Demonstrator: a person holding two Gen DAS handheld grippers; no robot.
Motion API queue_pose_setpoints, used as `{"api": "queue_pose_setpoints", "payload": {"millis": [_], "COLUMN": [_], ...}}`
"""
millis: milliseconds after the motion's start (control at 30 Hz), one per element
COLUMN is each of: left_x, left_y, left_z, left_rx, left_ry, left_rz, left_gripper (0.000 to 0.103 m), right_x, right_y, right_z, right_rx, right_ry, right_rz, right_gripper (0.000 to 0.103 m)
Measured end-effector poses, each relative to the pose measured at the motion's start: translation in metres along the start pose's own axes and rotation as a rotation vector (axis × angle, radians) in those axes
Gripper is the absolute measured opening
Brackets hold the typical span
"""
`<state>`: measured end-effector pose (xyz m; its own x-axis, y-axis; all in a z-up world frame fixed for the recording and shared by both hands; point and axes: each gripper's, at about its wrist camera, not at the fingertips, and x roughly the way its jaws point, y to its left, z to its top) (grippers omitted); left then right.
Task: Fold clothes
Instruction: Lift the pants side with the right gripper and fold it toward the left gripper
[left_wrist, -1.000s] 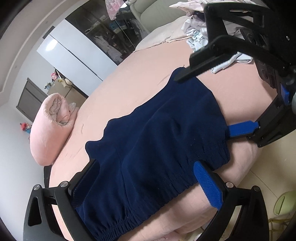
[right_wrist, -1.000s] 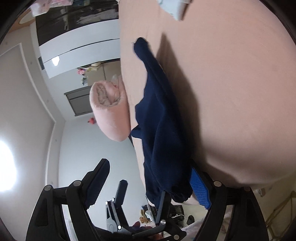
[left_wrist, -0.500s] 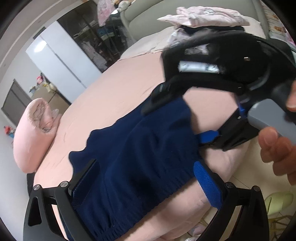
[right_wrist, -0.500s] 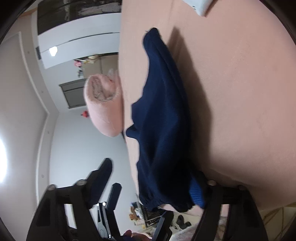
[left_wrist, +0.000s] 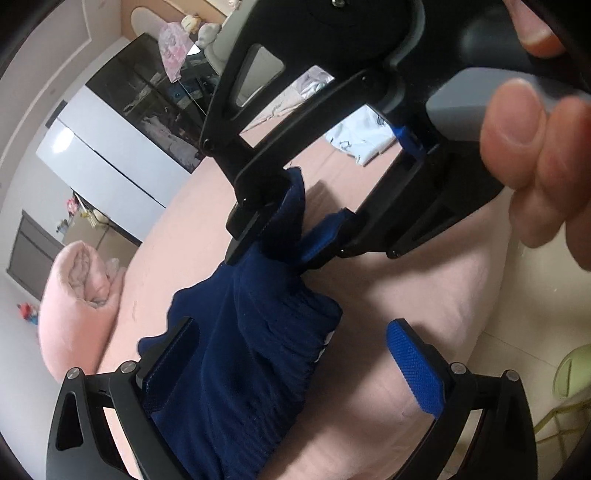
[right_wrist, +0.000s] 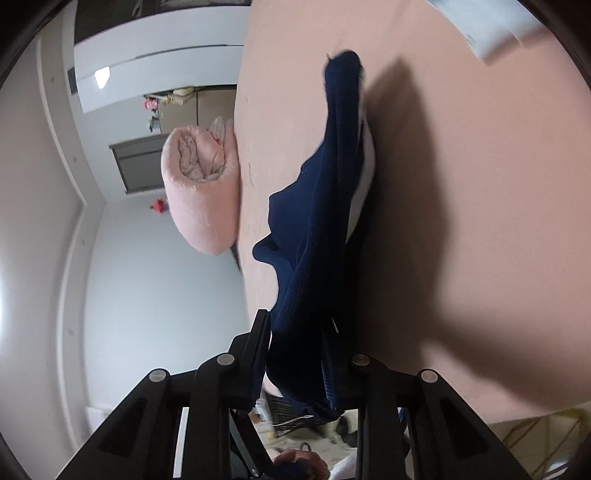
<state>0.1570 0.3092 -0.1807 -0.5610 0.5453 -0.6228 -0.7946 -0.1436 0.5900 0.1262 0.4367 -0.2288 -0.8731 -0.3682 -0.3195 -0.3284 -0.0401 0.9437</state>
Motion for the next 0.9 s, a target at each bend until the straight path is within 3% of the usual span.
{"api": "queue_pose_setpoints", "payload": {"millis": [167,367,600,700,900], "left_x": [0.006,0.008,0.012,0.020,0.036], "left_y": [0.002,-0.013,-0.020,-0.016,0.002], "left_z": [0.000,-0.001,0.006,0.009,0.012], "left_rx": [-0.026,0.044,0.041,0.003,-0.168], "left_ry": [0.012,0.004,0.005,0.043,0.158], "left_rz": [-0.015,0.021,0.019,-0.017,-0.144], "left_gripper": [0.103,0.103,0.103,0.103,0.103], "right_x": [-0.006,-0.015,-0.028,-0.029,-0.034], "right_y": [0.000,-0.007,-0.015,-0.016,-0.019], "right_z": [0.001,-0.001,-0.005,-0.005,-0.010], "right_rx": [-0.011,0.002,0.011,0.001,-0.014], "right_ry": [0.025,0.033,0.051,0.049,0.038], "right_rz": [0.002,0.024,0.029,0.014,-0.005], "right_gripper": [0.024,0.024,0.025,0.025,0.025]}}
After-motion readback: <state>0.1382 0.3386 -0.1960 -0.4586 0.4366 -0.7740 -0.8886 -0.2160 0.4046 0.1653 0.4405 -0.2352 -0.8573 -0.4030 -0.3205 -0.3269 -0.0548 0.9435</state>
